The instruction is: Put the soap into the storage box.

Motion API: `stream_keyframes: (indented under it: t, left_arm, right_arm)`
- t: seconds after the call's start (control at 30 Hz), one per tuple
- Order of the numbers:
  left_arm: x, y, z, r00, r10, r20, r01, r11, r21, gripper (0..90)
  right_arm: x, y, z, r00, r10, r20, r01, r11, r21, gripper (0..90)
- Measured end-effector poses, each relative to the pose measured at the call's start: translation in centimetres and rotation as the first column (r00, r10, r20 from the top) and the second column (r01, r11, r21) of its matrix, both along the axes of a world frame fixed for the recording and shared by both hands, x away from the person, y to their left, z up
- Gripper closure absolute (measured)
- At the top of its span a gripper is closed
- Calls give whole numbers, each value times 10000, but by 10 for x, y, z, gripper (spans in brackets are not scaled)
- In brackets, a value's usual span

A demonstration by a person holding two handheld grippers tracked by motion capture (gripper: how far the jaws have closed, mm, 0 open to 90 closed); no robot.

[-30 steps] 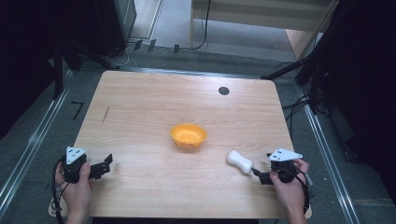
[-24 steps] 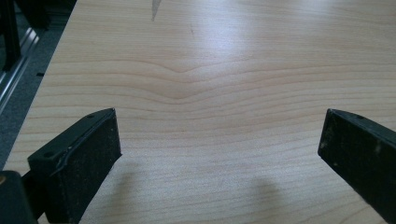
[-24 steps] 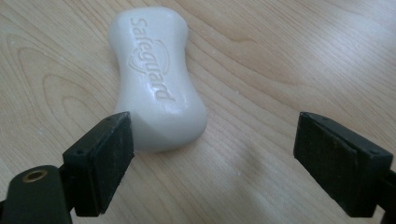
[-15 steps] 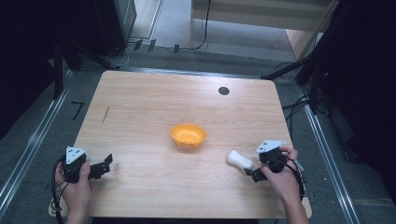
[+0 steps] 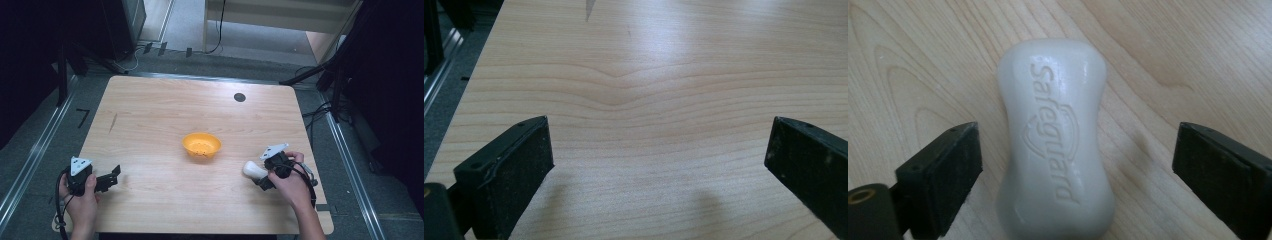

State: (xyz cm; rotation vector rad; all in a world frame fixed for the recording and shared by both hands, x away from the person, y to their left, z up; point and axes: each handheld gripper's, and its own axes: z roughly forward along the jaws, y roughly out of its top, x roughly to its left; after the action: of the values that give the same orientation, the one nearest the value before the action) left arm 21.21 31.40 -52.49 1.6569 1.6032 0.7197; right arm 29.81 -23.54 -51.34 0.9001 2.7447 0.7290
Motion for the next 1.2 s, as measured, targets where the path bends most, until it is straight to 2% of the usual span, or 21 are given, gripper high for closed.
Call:
stream_keyframes:
  t: [0.07, 0.17, 0.27, 0.3, 0.43, 0.47, 0.67, 0.83, 1.0, 1.1, 1.2]
  left_arm:
    - [0, 0, 0, 10000, 5, -4, -5, 10000, -8, 0]
    - [0, 0, 0, 10000, 15, -14, -15, 10000, -16, 0]
    - [0, 0, 0, 10000, 4, -4, -4, 10000, -18, 0]
    - [0, 0, 0, 10000, -4, -2, 4, 10000, -19, 0]
    - [0, 1, 0, 10000, -15, -28, 15, 10000, 0, 0]
    - [0, 1, 0, 10000, -14, -16, 14, 10000, -11, 0]
    - [0, 0, 0, 10000, -9, -3, 9, 10000, -34, 0]
    - [0, 0, 0, 10000, -38, -3, 38, 10000, -22, 0]
    - [0, 0, 0, 10000, -5, 12, 5, 10000, -40, 0]
    - [0, 0, 0, 10000, -17, -11, 17, 10000, -18, 0]
    - [0, 0, 0, 10000, -3, -7, 3, 10000, -35, 0]
  right_arm:
    - [1, 3, 0, 9999, 102, -116, -102, 9999, -14, 139]
    - [2, 6, -1, 9996, 198, -183, -199, 9998, -36, 161]
    - [2, 9, -1, 9995, 191, -247, -194, 9998, -111, 267]
    - [3, 10, -1, 9996, 161, -223, -165, 9997, -178, 345]
    - [3, 11, -2, 9993, 206, -302, -211, 9997, -150, 401]
    - [3, 11, -2, 9990, 248, -359, -254, 9995, -168, 441]
    - [4, 12, -3, 9984, 359, -434, -368, 9991, -203, 496]
    - [4, 11, -3, 9983, 327, -492, -336, 9993, -169, 501]
    - [1, 12, -3, 9987, 484, -174, -489, 9983, -313, 500]
    - [0, 11, -4, 9987, 498, -130, -500, 9986, -184, 498]
    - [2, 8, -5, 9987, 392, -323, -391, 9992, 47, 503]
